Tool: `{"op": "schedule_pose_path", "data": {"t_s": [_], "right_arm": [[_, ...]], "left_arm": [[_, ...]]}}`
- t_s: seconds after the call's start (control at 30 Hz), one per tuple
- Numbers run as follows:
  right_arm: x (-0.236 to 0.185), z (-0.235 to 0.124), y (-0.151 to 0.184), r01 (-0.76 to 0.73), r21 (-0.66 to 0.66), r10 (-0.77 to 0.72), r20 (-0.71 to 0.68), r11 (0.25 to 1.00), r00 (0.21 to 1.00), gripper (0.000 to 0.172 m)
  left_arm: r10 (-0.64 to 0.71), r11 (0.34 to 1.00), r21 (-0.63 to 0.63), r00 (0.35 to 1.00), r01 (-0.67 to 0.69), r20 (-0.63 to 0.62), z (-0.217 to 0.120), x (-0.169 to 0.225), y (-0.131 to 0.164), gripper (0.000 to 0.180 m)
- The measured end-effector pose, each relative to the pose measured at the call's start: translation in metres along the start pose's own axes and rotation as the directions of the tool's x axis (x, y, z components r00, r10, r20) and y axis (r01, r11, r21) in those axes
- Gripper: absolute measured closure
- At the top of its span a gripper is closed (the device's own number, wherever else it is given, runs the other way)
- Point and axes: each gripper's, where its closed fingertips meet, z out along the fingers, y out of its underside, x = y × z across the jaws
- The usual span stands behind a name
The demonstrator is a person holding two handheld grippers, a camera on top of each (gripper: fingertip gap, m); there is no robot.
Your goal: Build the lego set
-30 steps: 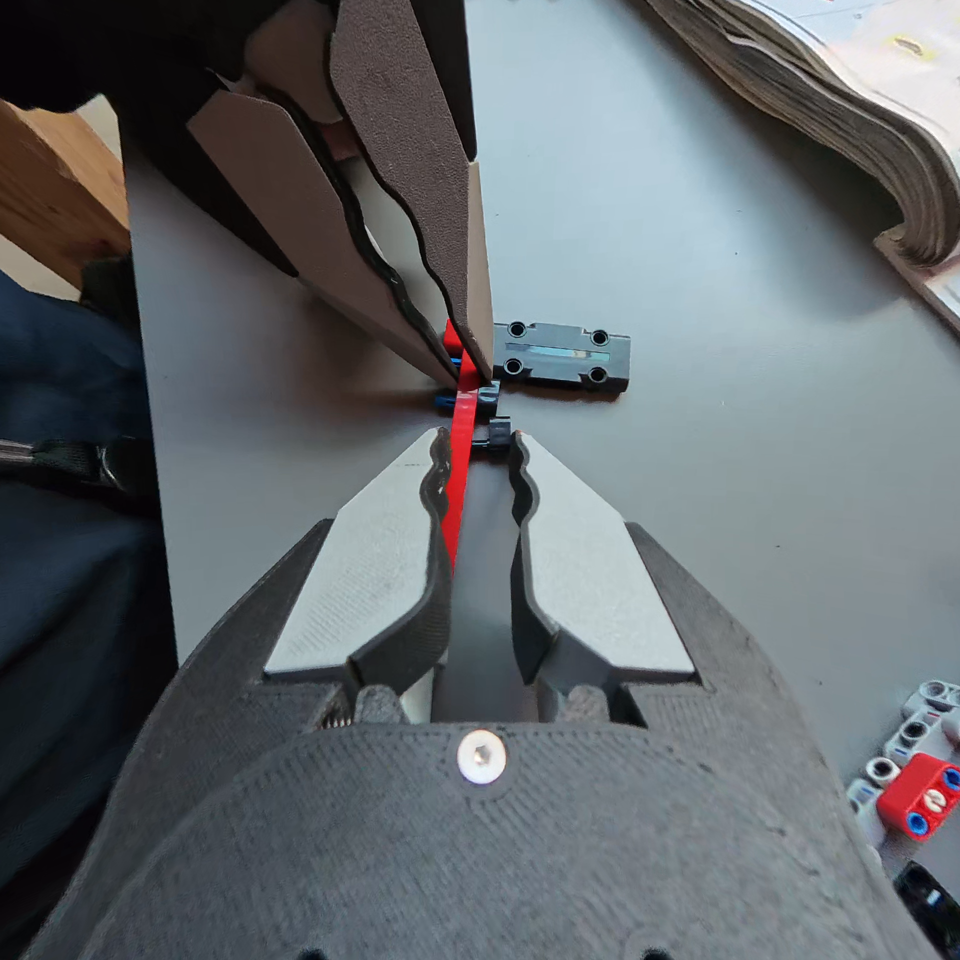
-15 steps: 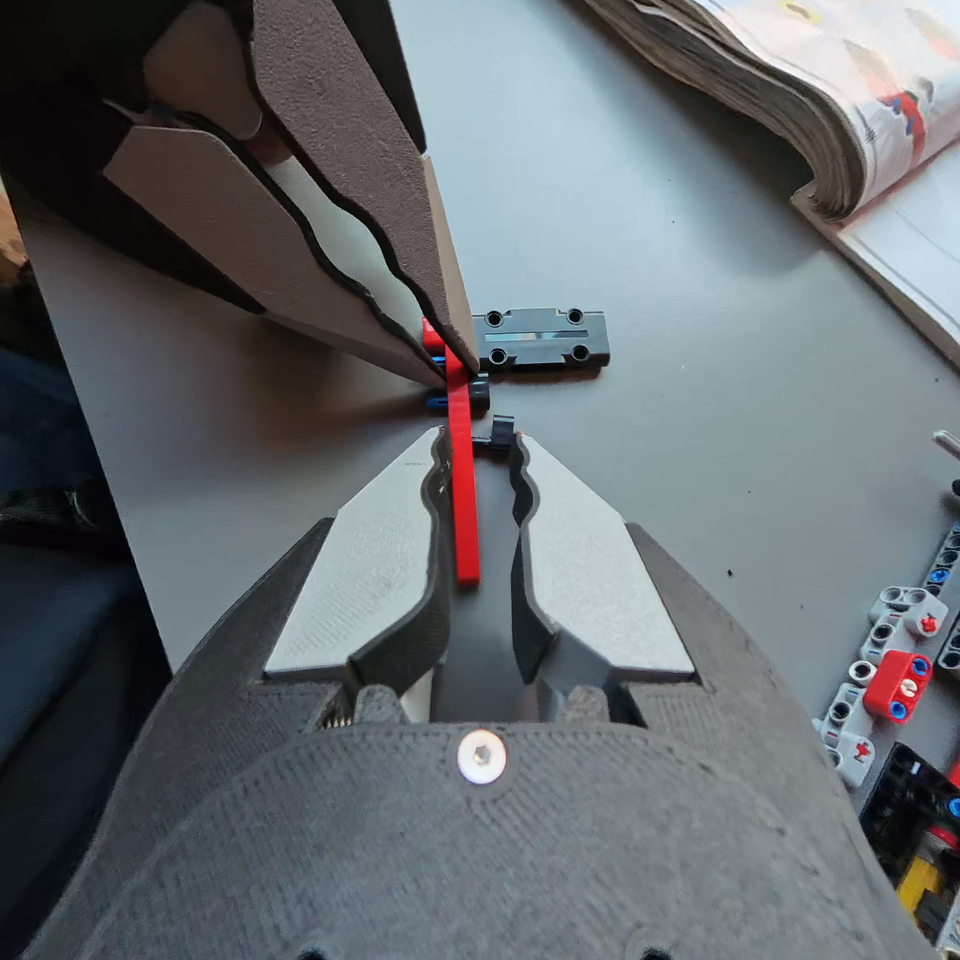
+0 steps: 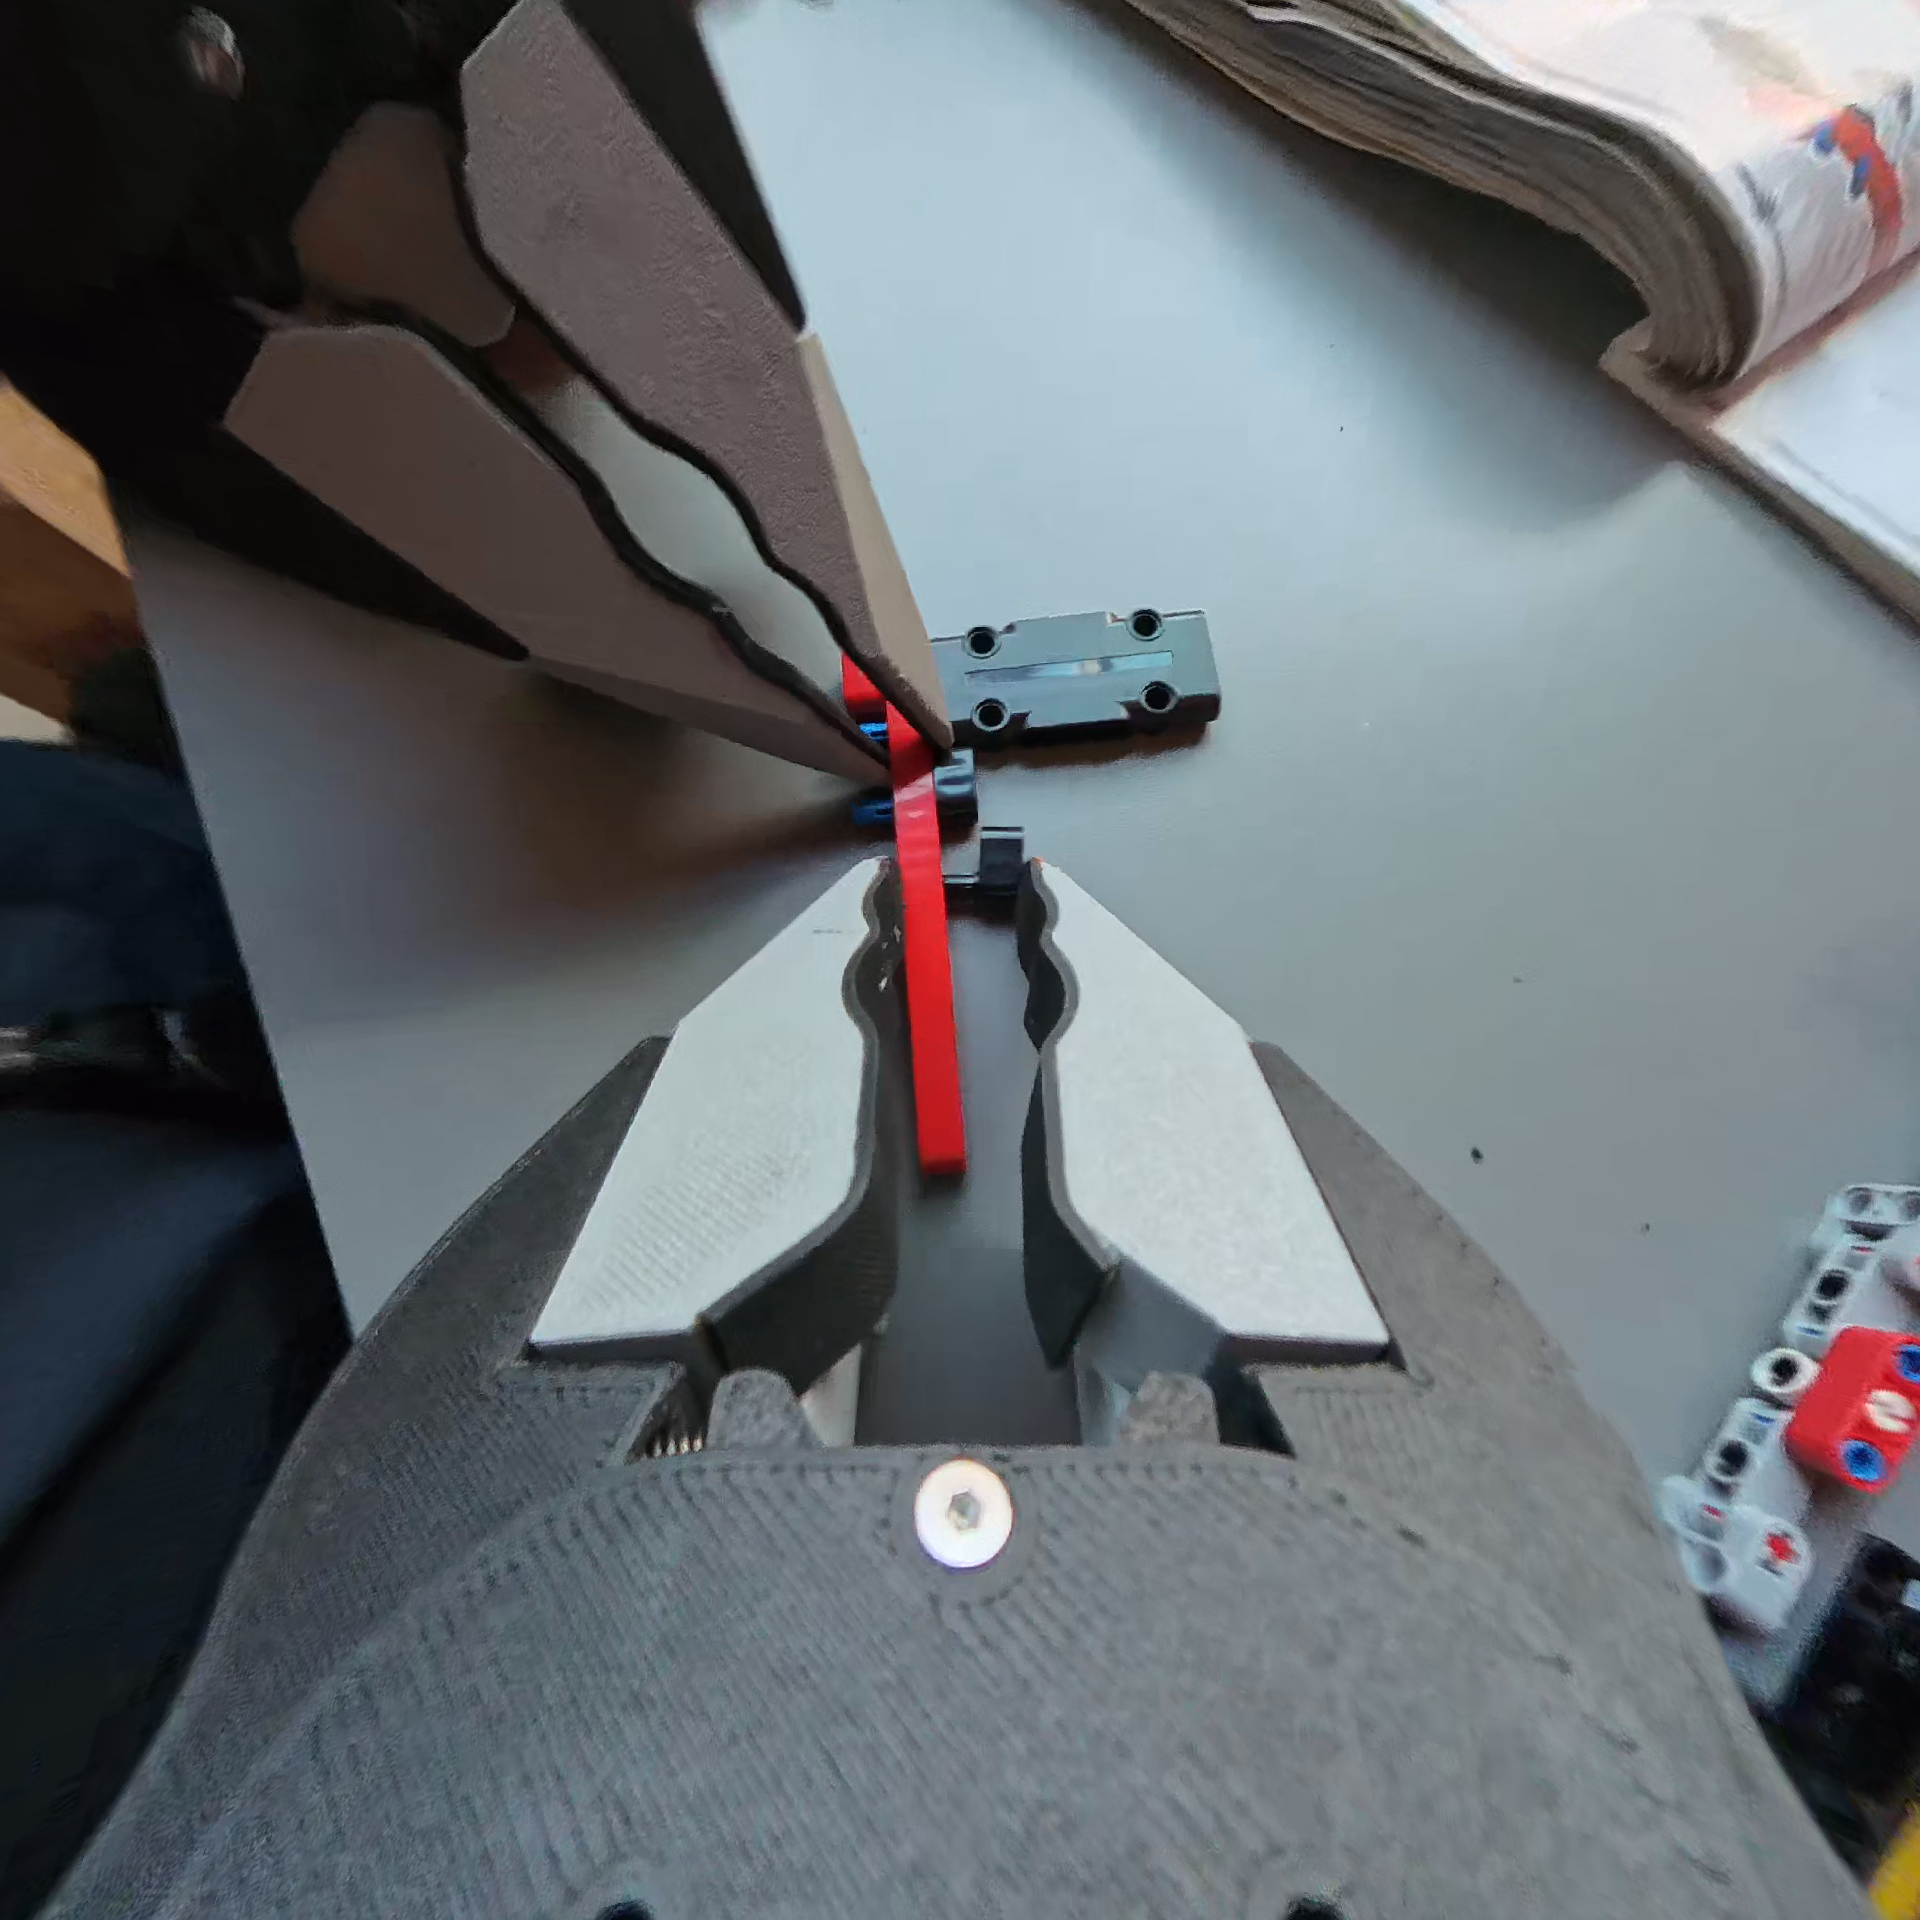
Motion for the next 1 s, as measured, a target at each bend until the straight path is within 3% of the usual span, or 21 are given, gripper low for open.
{"op": "schedule_pose_path", "data": {"t_s": [0.17, 0.37, 0.47, 0.57, 0.73, 1.0], "right_arm": [[-0.002, 0.0, 0.0, 0.117, -0.02, -0.118, -0.031, 0.993, 0.993, 0.151], [-0.001, 0.001, -0.001, 0.057, 0.005, -0.057, -0.002, 0.998, 0.998, 0.151], [-0.001, 0.0, -0.001, 0.008, 0.0, -0.008, -0.003, 1.0, 1.0, 0.151], [-0.006, -0.003, 0.001, 0.002, -0.01, -0.002, 0.02, 1.0, 1.0, 0.145], [-0.012, -0.012, 0.004, -0.068, -0.005, 0.068, 0.109, 0.998, 0.992, 0.139], [-0.005, -0.022, 0.014, -0.048, -0.021, 0.05, 0.088, 0.999, 0.995, 0.138]], "left_arm": [[-0.011, 1.0, -0.005, 1.0, 0.011, -0.001, 0.0, 0.0, 0.0, 0.175], [0.004, 1.0, -0.002, 1.0, -0.004, 0.003, 0.0, 0.0, 0.0, 0.175], [0.082, 0.996, 0.019, 0.997, -0.081, -0.013, 0.0, 0.0, 0.0, 0.175], [0.148, 0.988, 0.054, 0.986, -0.144, -0.072, 0.0, 0.004, -0.002, 0.175], [0.147, 0.988, 0.079, 0.975, -0.136, -0.165, 0.0, 0.005, -0.002, 0.175], [0.203, 0.978, 0.074, 0.968, -0.194, -0.148, -0.003, 0.002, 0.002, 0.173]]}}
